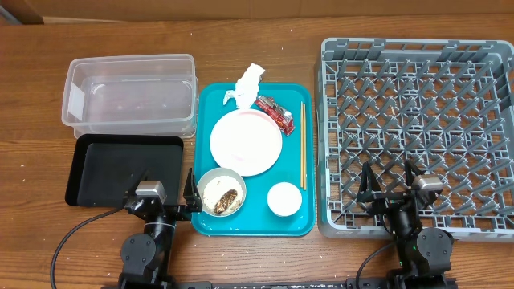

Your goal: Sort waste into correct bins and load items into the dishwasher

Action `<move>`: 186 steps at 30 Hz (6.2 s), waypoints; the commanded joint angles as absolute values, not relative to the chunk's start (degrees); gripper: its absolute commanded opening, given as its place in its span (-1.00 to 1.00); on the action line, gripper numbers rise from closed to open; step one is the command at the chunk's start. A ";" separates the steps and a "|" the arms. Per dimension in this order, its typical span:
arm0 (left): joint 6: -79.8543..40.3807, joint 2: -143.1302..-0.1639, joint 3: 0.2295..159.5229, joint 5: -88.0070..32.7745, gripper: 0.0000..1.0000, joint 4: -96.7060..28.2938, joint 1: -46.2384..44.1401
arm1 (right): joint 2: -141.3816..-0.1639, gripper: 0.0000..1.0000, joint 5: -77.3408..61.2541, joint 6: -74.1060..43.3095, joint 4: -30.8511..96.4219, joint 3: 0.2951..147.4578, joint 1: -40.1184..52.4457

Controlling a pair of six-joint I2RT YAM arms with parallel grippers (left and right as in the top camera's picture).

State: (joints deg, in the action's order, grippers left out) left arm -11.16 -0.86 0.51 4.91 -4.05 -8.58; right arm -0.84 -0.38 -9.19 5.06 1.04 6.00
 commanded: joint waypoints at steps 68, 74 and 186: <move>-18.20 -73.49 59.72 -4.05 0.70 -50.22 -38.00 | -55.66 1.00 -19.84 -20.82 51.18 59.88 5.82; -18.17 -86.70 59.72 -0.54 0.42 -46.26 -45.60 | -55.64 1.00 -19.84 -20.82 51.57 59.88 5.82; -39.22 -94.48 54.70 8.78 -0.92 -44.99 -40.21 | -65.47 0.92 -9.30 -27.03 58.85 73.34 18.44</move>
